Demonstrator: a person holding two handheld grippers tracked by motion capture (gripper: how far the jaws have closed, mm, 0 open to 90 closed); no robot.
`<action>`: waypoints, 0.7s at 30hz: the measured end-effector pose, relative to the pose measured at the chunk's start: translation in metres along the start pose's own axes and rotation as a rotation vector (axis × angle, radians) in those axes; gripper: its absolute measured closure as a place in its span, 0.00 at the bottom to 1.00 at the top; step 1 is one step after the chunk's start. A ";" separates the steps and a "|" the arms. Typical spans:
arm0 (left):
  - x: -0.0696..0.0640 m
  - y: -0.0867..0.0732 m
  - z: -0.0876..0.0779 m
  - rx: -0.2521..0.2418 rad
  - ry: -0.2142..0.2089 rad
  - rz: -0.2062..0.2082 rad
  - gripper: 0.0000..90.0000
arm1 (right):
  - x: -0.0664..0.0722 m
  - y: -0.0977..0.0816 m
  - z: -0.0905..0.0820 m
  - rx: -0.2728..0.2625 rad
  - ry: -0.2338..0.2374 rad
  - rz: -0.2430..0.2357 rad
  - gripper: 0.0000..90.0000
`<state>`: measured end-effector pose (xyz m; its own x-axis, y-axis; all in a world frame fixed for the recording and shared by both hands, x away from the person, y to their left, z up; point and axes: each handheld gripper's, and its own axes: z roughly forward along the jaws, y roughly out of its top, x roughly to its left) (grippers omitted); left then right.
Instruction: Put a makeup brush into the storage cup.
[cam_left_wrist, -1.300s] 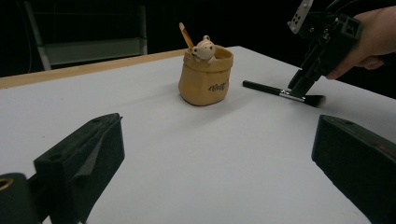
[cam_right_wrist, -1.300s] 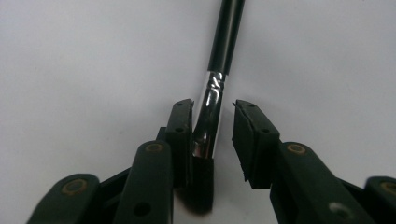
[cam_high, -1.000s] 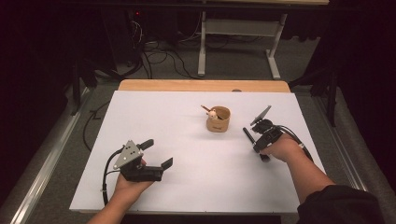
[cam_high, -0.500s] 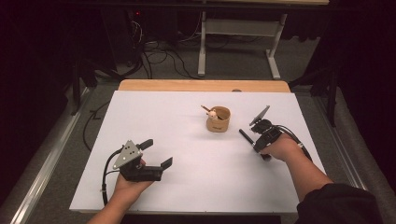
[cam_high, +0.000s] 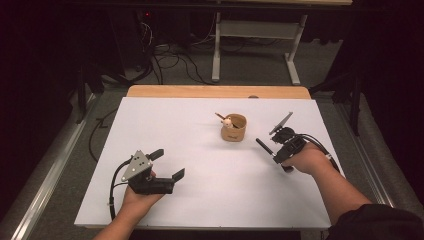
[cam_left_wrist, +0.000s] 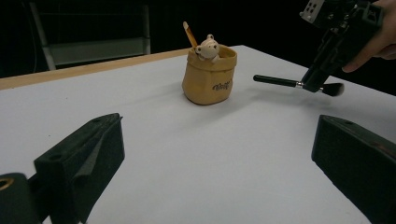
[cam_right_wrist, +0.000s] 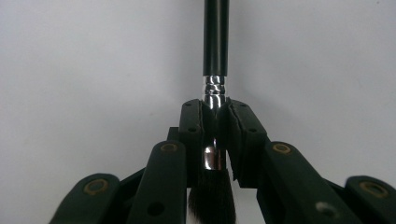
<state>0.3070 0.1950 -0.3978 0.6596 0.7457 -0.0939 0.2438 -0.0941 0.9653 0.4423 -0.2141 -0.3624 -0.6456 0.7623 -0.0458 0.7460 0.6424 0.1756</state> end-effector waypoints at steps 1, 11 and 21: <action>0.000 0.000 0.000 0.000 0.003 0.002 0.03 | 0.002 -0.001 -0.001 -0.002 0.002 -0.004 0.88; -0.002 0.000 0.002 0.006 0.015 0.014 0.03 | 0.013 -0.013 -0.012 -0.001 0.000 -0.041 0.88; 0.006 0.027 0.005 -0.029 0.103 0.035 0.04 | 0.024 -0.019 -0.022 -0.023 0.006 -0.075 0.88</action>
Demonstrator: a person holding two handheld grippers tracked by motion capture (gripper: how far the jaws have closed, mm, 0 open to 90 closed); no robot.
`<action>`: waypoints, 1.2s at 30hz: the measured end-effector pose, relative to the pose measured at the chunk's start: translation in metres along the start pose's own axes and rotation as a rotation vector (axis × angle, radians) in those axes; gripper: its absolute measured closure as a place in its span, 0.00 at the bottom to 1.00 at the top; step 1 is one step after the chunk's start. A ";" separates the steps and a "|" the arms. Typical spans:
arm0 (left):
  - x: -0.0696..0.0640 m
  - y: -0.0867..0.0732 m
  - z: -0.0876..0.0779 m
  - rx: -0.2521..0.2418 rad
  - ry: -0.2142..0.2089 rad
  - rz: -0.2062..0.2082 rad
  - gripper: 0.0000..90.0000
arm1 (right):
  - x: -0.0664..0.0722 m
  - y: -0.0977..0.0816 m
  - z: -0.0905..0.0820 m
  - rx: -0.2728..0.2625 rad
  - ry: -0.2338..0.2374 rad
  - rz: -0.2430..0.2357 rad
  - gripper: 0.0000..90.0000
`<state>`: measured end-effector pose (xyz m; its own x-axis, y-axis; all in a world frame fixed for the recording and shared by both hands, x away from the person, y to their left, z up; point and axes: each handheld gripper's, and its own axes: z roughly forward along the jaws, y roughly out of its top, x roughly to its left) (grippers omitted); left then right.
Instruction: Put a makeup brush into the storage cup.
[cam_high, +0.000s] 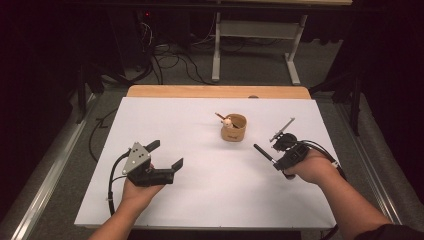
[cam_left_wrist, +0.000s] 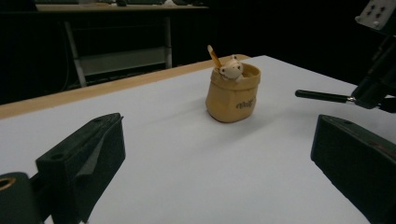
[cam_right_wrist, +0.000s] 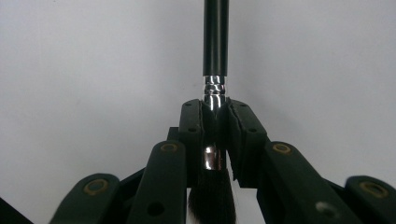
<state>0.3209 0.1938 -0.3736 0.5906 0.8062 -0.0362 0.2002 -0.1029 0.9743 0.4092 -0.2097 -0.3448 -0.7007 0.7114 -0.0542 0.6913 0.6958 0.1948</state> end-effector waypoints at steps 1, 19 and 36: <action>0.001 0.002 0.001 -0.005 0.002 0.000 0.04 | 0.001 0.001 -0.001 -0.001 0.005 -0.001 0.88; -0.001 0.001 0.047 0.005 0.048 0.019 0.06 | 0.023 0.014 -0.004 0.016 0.033 -0.077 0.88; -0.010 -0.024 0.055 0.102 0.134 0.281 0.09 | 0.058 0.028 -0.002 0.015 0.069 -0.220 0.88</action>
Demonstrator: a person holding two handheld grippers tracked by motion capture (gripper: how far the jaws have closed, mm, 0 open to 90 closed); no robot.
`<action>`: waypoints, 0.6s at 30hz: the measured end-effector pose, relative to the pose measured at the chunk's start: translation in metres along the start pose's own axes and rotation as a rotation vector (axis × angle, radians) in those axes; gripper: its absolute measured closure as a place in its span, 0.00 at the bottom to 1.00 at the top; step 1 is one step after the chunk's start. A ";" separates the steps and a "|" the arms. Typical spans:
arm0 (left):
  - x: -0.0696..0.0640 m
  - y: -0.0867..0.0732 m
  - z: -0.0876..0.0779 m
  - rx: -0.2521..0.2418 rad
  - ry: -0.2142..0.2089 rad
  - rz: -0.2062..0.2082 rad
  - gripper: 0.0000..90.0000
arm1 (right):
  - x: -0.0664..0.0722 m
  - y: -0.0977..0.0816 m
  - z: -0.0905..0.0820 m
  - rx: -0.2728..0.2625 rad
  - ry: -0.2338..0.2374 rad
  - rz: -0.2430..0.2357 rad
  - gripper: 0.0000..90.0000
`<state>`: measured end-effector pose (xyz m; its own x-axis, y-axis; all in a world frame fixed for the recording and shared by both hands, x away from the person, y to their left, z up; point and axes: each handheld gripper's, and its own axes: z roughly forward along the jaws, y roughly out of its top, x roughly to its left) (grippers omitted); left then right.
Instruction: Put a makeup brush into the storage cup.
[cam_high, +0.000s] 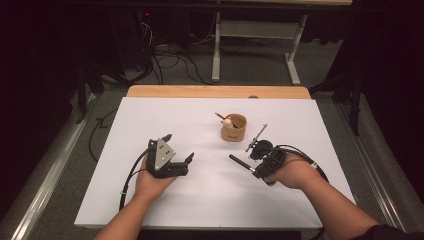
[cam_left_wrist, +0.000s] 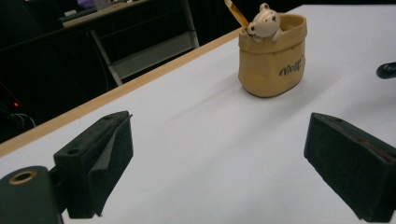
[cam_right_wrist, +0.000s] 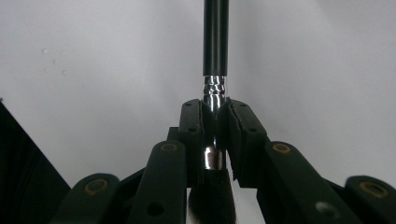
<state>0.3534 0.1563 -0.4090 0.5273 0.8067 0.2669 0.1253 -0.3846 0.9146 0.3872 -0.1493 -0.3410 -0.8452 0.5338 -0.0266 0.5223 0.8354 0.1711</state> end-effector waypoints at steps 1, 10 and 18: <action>-0.002 0.001 0.000 0.005 0.008 0.020 0.09 | 0.001 0.002 0.001 -0.003 0.002 -0.001 0.88; -0.025 0.000 0.007 0.073 0.042 0.249 0.09 | 0.007 0.012 0.002 -0.009 -0.001 -0.020 0.88; -0.039 0.001 0.009 0.096 0.082 0.389 0.09 | 0.012 0.017 0.003 -0.003 0.001 -0.037 0.88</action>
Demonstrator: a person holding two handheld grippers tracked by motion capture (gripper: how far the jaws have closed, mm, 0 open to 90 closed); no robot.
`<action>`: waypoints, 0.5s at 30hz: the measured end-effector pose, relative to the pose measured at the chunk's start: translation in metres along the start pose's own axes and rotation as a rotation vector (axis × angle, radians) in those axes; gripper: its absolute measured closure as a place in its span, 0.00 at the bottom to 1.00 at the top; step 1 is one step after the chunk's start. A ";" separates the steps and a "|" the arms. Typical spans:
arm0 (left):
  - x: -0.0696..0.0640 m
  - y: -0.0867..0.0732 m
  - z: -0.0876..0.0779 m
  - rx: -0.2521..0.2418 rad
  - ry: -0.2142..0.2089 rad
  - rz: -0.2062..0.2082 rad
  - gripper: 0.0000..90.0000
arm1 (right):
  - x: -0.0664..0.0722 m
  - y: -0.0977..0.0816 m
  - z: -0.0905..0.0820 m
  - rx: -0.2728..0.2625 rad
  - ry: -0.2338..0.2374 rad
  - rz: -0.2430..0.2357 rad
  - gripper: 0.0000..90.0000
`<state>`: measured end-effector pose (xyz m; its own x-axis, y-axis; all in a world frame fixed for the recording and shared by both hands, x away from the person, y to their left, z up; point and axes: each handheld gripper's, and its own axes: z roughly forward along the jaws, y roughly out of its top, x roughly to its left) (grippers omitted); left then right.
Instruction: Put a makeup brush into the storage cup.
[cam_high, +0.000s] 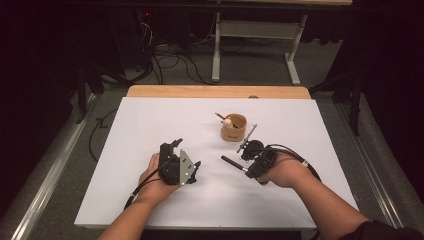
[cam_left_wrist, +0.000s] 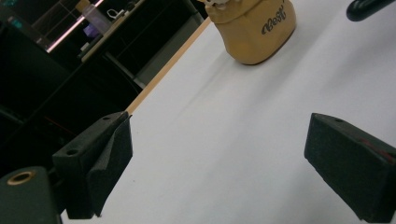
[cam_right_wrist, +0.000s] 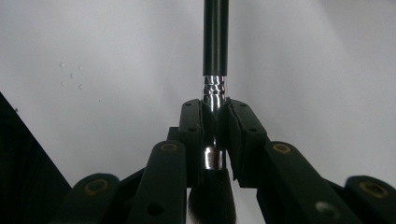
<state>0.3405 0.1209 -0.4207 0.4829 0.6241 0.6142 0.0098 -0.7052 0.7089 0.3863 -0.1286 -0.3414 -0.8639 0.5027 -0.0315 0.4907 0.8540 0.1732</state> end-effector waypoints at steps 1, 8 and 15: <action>-0.001 0.000 0.000 0.003 0.004 0.015 0.09 | 0.000 0.001 -0.001 0.008 0.000 -0.008 0.88; -0.008 0.004 0.000 0.013 0.031 0.096 0.08 | 0.003 0.003 -0.002 0.006 -0.006 -0.015 0.88; -0.014 0.007 -0.002 0.016 0.061 0.174 0.08 | 0.006 0.007 -0.001 0.020 -0.002 -0.024 0.88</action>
<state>0.3323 0.1080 -0.4240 0.4245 0.5114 0.7472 -0.0550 -0.8091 0.5850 0.3842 -0.1203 -0.3390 -0.8750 0.4826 -0.0375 0.4722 0.8681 0.1532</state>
